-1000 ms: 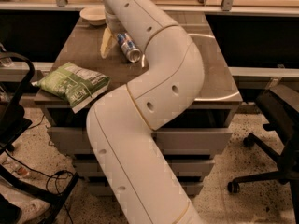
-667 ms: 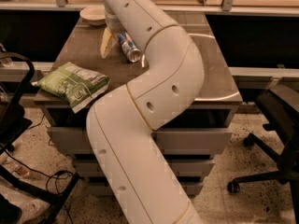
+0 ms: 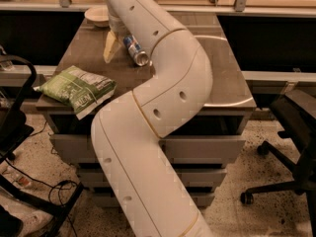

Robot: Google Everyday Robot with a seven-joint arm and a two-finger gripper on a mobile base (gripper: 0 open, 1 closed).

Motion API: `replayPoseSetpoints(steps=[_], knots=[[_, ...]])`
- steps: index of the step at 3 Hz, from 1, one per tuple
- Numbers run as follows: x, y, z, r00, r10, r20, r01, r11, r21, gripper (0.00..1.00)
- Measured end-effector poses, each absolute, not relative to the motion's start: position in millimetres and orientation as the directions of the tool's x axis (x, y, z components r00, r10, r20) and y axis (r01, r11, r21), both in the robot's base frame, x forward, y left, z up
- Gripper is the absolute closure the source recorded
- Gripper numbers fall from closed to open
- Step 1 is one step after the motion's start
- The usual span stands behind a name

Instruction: Place redbull can upright

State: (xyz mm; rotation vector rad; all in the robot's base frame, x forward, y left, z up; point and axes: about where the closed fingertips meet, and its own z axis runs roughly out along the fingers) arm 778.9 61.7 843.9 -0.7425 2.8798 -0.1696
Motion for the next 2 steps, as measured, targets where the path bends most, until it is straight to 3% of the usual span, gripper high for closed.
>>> replayPoseSetpoints(steps=[1, 2], knots=[[781.3, 62.2, 839.3, -0.855, -0.504, -0.127, -0.485, 0.861, -0.15, 0.15], [790.2, 66.3, 836.8, -0.848, -0.505, -0.157, -0.485, 0.861, -0.151, 0.39]])
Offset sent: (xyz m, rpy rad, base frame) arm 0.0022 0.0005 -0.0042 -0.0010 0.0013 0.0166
